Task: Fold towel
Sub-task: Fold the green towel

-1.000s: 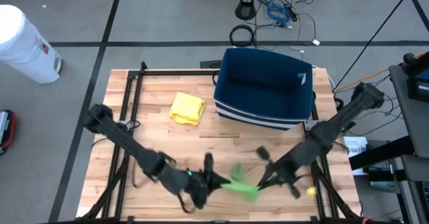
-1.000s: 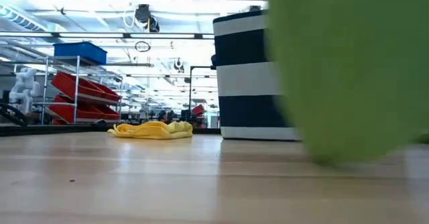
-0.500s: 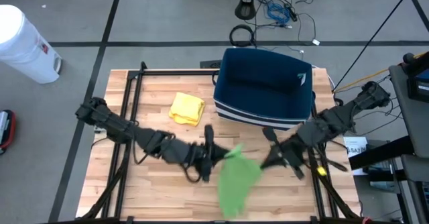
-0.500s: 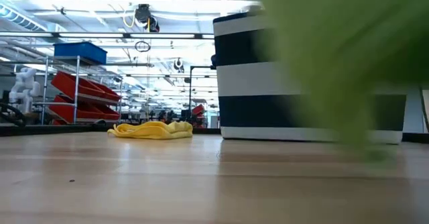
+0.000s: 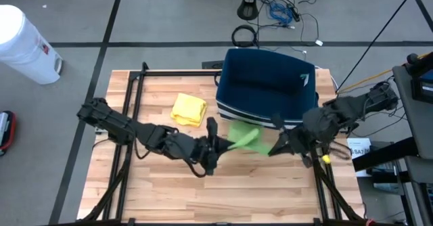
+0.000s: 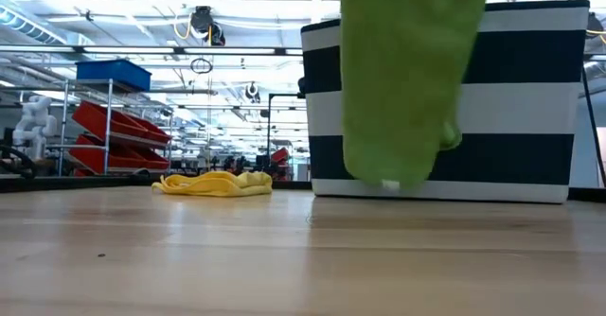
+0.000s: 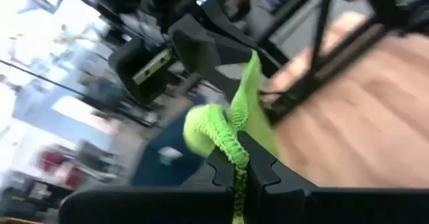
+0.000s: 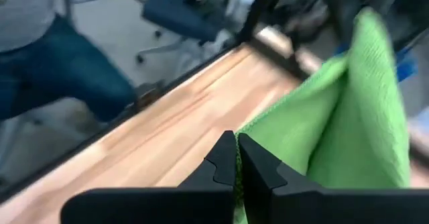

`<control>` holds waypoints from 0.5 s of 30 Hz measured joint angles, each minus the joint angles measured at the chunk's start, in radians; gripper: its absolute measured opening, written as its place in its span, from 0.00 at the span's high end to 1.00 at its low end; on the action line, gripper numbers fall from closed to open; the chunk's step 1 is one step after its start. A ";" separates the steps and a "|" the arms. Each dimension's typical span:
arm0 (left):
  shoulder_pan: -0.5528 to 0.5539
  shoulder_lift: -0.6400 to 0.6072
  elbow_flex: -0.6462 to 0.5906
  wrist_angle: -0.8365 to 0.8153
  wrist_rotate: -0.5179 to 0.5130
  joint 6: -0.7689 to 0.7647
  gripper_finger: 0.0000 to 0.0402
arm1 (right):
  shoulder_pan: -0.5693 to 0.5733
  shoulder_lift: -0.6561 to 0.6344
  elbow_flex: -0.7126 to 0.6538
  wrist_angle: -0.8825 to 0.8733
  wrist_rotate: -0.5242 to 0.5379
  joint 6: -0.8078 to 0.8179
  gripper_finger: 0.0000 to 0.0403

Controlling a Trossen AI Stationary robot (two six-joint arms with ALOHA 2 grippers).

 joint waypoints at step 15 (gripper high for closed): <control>-0.087 0.176 0.000 -0.150 0.125 -0.318 1.00 | 0.078 0.100 -0.448 0.519 -0.216 0.171 1.00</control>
